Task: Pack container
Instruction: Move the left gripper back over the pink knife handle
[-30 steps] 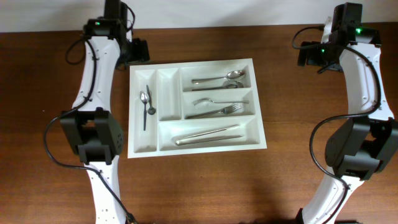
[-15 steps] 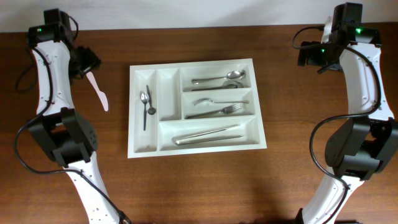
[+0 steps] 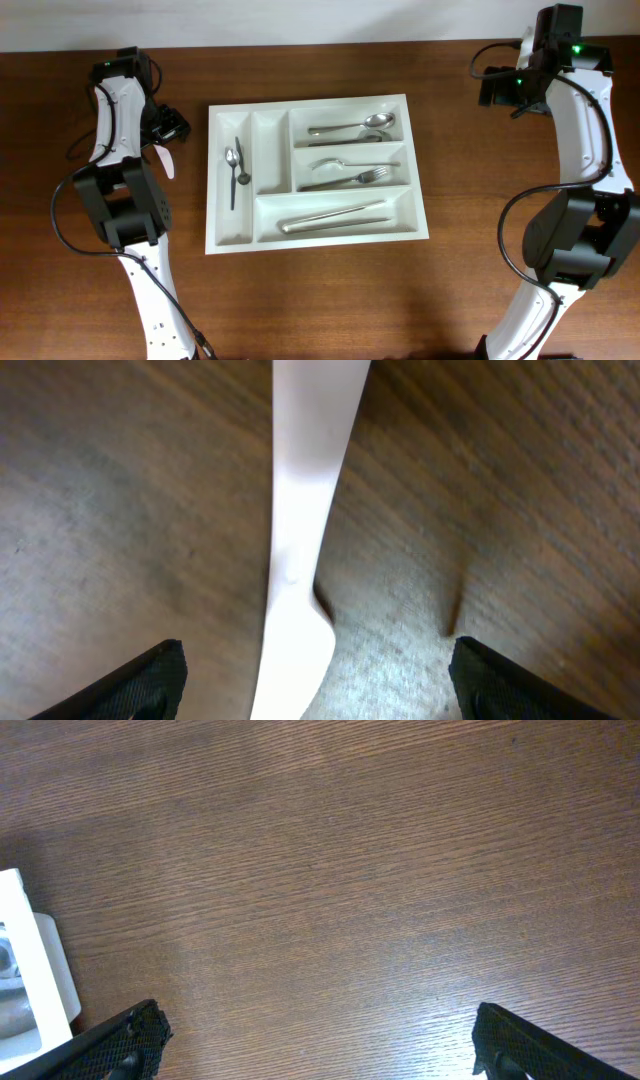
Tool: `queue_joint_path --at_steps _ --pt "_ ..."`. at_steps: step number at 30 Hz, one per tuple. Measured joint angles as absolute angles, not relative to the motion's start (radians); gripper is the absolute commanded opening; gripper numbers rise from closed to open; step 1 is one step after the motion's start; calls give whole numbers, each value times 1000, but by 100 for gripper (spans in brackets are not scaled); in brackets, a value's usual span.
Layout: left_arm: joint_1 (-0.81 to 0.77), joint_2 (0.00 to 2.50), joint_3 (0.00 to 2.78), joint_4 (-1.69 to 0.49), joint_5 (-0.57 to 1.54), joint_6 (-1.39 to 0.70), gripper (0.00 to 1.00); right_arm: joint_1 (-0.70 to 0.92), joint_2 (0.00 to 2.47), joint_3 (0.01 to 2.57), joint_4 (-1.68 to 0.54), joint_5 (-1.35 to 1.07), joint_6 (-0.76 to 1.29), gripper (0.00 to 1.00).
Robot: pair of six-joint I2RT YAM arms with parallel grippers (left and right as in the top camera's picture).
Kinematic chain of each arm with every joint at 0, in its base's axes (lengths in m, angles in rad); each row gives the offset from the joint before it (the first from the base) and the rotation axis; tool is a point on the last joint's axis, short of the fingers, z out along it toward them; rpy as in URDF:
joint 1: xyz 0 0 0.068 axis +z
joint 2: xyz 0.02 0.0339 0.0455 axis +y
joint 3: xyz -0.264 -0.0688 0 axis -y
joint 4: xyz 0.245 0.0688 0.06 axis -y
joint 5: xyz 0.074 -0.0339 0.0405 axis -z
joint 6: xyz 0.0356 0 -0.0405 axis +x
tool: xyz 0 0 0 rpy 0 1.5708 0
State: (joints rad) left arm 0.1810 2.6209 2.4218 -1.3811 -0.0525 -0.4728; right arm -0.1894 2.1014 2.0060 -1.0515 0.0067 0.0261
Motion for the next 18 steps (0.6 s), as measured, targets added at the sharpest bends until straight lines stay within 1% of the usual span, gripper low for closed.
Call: queue_joint_path --at_steps 4,7,8,10,11,12,16,18 --pt "181 2633 2422 -1357 -49 -473 86 -189 2101 2006 -1052 7 26 99" --pt "181 2635 2422 -1328 -47 -472 78 -189 2101 2006 -1052 7 27 99" --pt "181 2635 2422 -1319 -45 -473 71 -189 2101 2006 -1052 7 27 99" --pt "181 2637 2422 -1310 -41 -471 50 -189 2101 2006 -1052 7 27 99" --pt "181 2637 2424 -1306 -39 -472 44 -189 2101 2006 -1052 7 26 99" --pt "181 2638 2424 -1303 -38 -472 40 -189 2101 2006 -1052 7 27 99" --pt "181 2641 2429 -1311 -34 -473 39 -189 2101 2006 -1052 7 27 98" --pt "181 2641 2429 -1314 -34 -473 29 -189 2101 2006 -1052 7 27 99"
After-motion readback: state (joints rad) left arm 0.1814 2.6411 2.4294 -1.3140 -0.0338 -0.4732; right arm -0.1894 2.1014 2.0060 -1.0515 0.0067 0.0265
